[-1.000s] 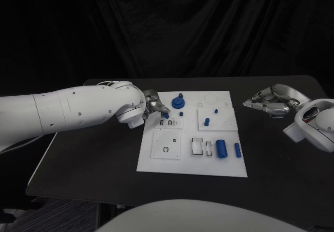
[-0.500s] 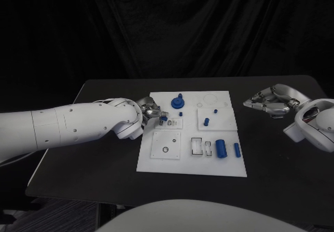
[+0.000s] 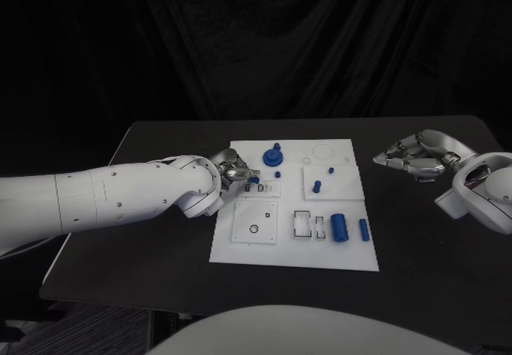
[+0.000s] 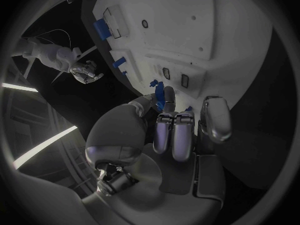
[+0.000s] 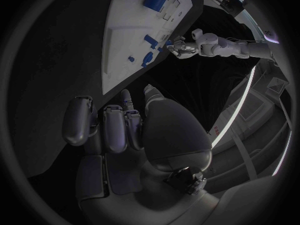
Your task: Assemble the parts on the task board
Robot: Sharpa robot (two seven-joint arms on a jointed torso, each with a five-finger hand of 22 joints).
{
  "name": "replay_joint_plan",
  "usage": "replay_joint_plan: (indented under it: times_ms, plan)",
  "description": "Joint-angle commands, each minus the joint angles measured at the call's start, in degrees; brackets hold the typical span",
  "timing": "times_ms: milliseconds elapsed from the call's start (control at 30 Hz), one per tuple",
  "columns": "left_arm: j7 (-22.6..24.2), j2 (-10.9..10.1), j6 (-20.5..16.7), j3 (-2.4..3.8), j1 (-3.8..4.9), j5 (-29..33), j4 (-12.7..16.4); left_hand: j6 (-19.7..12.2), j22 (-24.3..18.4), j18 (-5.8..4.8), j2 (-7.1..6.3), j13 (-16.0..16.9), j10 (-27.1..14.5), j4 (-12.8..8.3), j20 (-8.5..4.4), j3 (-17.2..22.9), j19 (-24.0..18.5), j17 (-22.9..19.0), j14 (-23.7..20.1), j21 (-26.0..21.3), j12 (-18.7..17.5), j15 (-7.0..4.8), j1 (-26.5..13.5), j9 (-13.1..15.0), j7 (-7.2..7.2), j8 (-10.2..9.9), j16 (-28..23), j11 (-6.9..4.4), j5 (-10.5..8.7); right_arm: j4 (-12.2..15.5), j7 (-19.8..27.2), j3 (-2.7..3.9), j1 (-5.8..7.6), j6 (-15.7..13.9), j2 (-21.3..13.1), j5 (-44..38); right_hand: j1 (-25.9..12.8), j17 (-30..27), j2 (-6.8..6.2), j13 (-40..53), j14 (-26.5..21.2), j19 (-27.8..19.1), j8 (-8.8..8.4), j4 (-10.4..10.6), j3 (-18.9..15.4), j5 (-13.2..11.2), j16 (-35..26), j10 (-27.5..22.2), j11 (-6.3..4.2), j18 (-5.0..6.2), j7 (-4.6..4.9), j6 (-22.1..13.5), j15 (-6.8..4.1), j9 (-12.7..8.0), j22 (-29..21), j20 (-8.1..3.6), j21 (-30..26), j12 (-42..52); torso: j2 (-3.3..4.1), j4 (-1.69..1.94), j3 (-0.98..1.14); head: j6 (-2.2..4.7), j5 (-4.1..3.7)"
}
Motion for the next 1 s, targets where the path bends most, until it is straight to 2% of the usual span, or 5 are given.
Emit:
replay_joint_plan:
  times_ms: [33,133,433,700,1000]
  plan:
    - [0.71,0.34,-0.28,0.03,-0.22,-0.18,-0.18,-0.33,1.33,0.41,0.26,15.09,5.94,0.30,-0.02,0.07,-0.52,15.09,5.95,-0.29,0.20,-0.43,-0.06,0.08,-0.26,0.25,-0.07,-0.52,-0.21,0.04,-0.72,0.04,-0.19,-0.07,0.01,0.00,0.53,4.83,0.21,5.61,2.69,-0.28,-0.25,-0.33,0.01,0.28,-0.26,-0.28,0.09,0.98,0.03,0.48,-0.01,-0.09,3.08,0.02,-0.24,-0.31,0.05,0.01,-0.05,0.00,0.05]
    - [0.41,0.54,0.19,0.03,-0.33,-0.18,-0.31,-0.40,1.32,0.41,0.27,15.09,5.94,0.47,-0.03,0.11,-0.52,15.09,5.95,-0.33,0.20,-0.43,-0.08,0.16,-0.26,0.31,-0.07,-0.52,-0.42,0.04,-0.72,0.04,-0.21,-0.02,0.03,0.00,0.53,4.83,0.21,5.61,2.69,-0.28,-0.25,-0.33,0.01,0.28,-0.26,-0.28,0.09,0.98,0.03,0.48,-0.01,-0.09,3.08,0.02,-0.24,-0.31,0.08,0.08,-0.09,0.00,0.02]
    - [-0.45,1.17,1.71,0.03,-0.61,-0.18,-0.98,-0.57,1.32,0.42,0.29,15.09,5.94,1.03,-0.04,0.17,-0.49,15.09,5.95,-0.43,0.20,-0.44,-0.13,0.39,-0.25,0.51,-0.07,-0.52,-1.15,0.14,-0.76,0.04,-0.23,-0.02,-0.14,0.00,0.53,4.83,0.21,5.61,2.69,-0.28,-0.25,-0.33,0.01,0.28,-0.26,-0.28,0.09,0.98,0.03,0.48,-0.01,-0.09,3.08,0.02,-0.24,-0.31,0.09,0.16,0.00,0.00,-0.06]
    - [-0.73,1.86,2.64,0.03,-1.01,-0.18,-1.67,-0.73,1.26,0.45,0.24,15.09,5.94,1.79,-0.06,0.14,-0.51,15.09,5.95,-0.66,0.20,-0.45,-0.12,0.66,-0.26,0.78,-0.07,-0.53,-2.53,0.30,-0.78,0.04,-0.23,0.02,-0.29,0.00,0.58,4.79,0.20,5.59,2.67,-0.27,-0.27,-0.34,0.02,0.32,-0.30,-0.30,0.09,0.98,0.03,0.49,-0.01,-0.11,3.08,0.02,-0.27,-0.33,0.10,-0.02,0.02,0.00,-0.02]
    - [-0.69,2.01,3.29,0.03,-1.34,-0.18,-1.67,-0.84,1.11,0.50,0.23,15.09,5.94,1.99,-0.06,0.13,-0.63,15.09,5.95,-0.91,0.20,-0.45,-0.08,0.72,-0.24,0.82,-0.07,-0.52,-2.93,0.33,-0.83,0.04,-0.23,0.09,-0.37,0.00,0.58,4.79,0.20,5.59,2.67,-0.27,-0.27,-0.34,0.02,0.32,-0.30,-0.30,0.09,0.98,0.03,0.49,-0.01,-0.11,3.08,0.02,-0.27,-0.33,0.10,0.08,-0.01,0.00,0.01]
